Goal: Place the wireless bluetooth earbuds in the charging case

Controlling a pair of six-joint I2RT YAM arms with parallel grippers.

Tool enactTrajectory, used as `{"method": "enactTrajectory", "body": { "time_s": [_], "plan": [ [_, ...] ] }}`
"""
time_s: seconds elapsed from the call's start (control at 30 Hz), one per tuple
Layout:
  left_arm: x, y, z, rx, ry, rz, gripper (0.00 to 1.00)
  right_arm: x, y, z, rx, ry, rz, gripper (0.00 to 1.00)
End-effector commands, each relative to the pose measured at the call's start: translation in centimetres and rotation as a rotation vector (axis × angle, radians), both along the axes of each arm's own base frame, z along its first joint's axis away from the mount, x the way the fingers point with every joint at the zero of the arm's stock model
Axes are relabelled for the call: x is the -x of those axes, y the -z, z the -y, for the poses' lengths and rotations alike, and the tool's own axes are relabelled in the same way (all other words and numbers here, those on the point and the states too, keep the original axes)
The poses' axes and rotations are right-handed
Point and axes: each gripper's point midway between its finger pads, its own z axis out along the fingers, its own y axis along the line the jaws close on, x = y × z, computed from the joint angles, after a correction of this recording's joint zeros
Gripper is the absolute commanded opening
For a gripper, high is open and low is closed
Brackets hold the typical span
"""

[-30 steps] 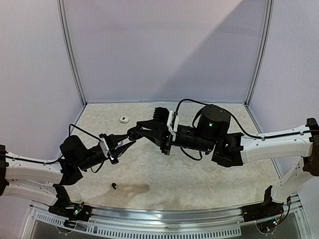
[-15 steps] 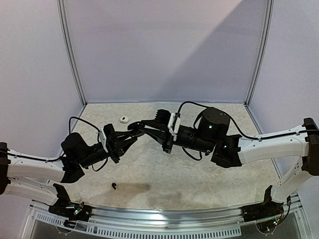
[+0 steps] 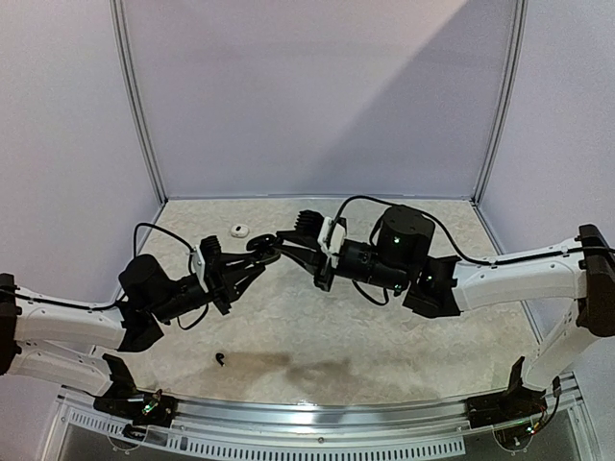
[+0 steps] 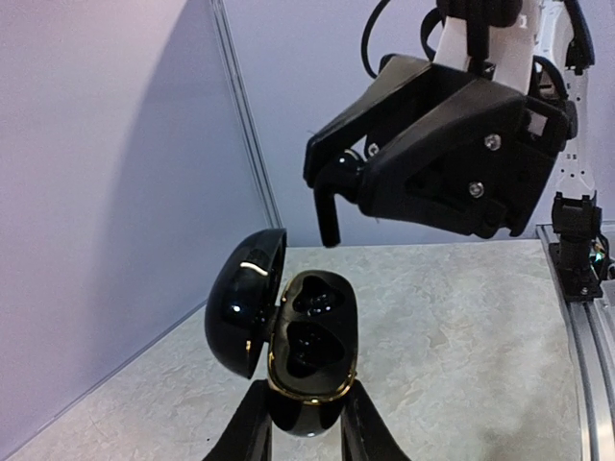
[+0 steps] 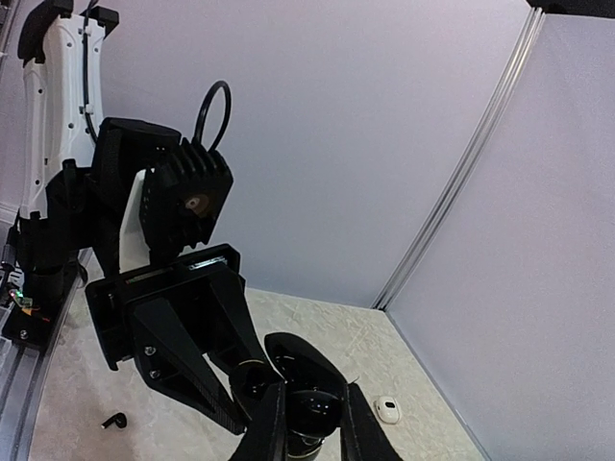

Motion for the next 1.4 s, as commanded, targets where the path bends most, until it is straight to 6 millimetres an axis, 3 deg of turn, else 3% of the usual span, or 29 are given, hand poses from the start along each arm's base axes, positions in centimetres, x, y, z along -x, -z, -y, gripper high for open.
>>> {"method": "enactTrajectory", "body": {
  "time_s": [0.0, 1.2, 1.37],
  "plan": [
    [-0.5, -0.6, 0.0, 0.013, 0.000, -0.007, 0.00, -0.6, 0.0, -0.9, -0.005, -0.018, -0.013, 0.00],
    [-0.7, -0.8, -0.3, 0.040, -0.002, -0.029, 0.00, -2.6, 1.7, -1.7, 0.075, 0.039, 0.022, 0.00],
    [-0.8, -0.9, -0.3, 0.044, -0.007, -0.031, 0.00, -2.5, 2.3, -2.0, 0.114, 0.042, 0.031, 0.05]
  ]
}}
